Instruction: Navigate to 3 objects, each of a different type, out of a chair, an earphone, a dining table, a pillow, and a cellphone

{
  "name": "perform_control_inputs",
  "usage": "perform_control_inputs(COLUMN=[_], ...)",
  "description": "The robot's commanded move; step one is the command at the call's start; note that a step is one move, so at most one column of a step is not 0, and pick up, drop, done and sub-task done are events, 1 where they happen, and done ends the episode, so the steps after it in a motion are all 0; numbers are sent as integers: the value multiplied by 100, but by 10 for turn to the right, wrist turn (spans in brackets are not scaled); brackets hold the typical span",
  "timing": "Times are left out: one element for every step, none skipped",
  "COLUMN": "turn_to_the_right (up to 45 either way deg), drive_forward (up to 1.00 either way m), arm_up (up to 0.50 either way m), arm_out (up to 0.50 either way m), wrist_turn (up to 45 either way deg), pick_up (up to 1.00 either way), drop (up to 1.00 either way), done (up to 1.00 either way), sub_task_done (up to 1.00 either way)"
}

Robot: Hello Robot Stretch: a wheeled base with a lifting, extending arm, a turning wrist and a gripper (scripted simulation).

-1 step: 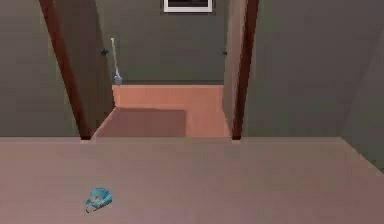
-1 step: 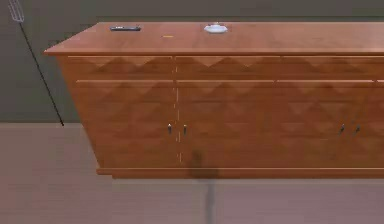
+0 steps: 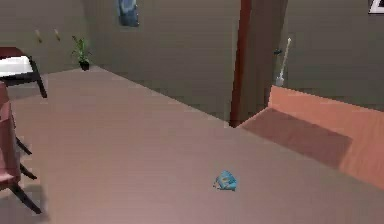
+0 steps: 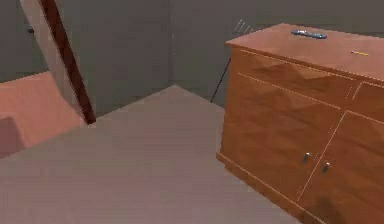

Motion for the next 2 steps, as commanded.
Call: perform_control_inputs(turn_to_the_right=[-450, -180], drive_forward=[0, 0], arm_up=[0, 0], arm_out=[0, 0], wrist_turn=[0, 0], pick_up=[0, 0], drop=[0, 0], done=[0, 0], sub_task_done=[0, 0])
